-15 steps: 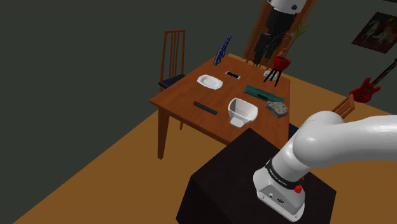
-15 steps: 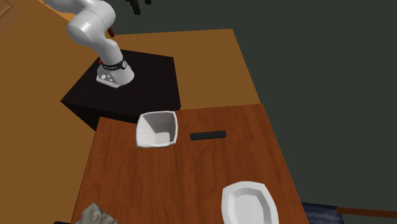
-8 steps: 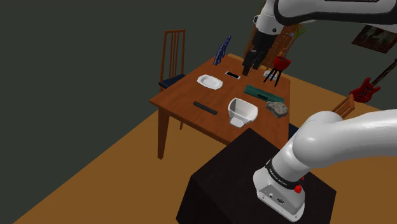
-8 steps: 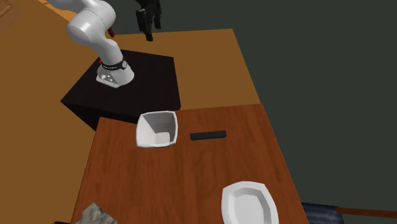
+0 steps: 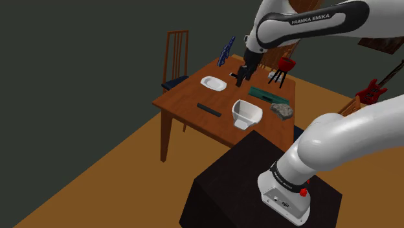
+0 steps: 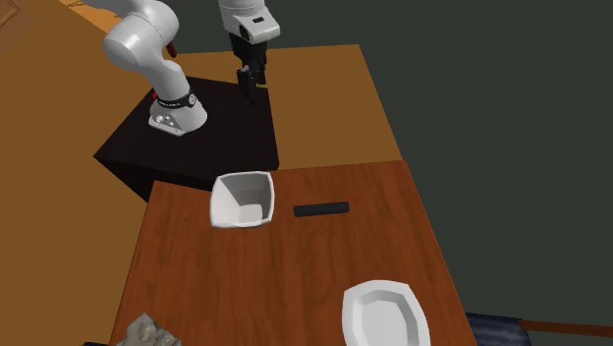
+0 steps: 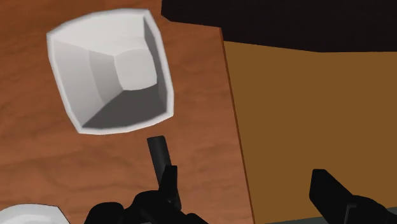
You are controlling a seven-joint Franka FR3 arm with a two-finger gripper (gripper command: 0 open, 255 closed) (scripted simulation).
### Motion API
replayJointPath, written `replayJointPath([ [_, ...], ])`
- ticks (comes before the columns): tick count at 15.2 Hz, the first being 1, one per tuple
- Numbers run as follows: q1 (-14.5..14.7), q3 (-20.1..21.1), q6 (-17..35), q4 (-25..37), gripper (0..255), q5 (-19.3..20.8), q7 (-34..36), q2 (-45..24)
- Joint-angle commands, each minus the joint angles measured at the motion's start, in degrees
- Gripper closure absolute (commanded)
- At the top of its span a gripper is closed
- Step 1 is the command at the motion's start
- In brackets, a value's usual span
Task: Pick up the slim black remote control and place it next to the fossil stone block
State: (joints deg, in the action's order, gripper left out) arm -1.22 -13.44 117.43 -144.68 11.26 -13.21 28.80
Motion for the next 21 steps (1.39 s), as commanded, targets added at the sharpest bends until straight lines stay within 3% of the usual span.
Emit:
replayJointPath([
  [1, 0.0, -1.5, 4.7, -1.0, 0, 0.3, -1.5, -3.5],
  [7, 0.8, -5.5, 16.3, 0.9, 0, -1.8, -7.0, -16.9],
  [12, 1.4, -7.4, 24.5, 4.7, 0, -7.3, -13.6, -29.2],
  [16, 0.2, -6.7, 29.4, 9.2, 0, -13.5, -19.9, -39.4],
  [21, -3.4, -3.4, 33.4, 16.7, 0, -20.1, -26.6, -51.5],
])
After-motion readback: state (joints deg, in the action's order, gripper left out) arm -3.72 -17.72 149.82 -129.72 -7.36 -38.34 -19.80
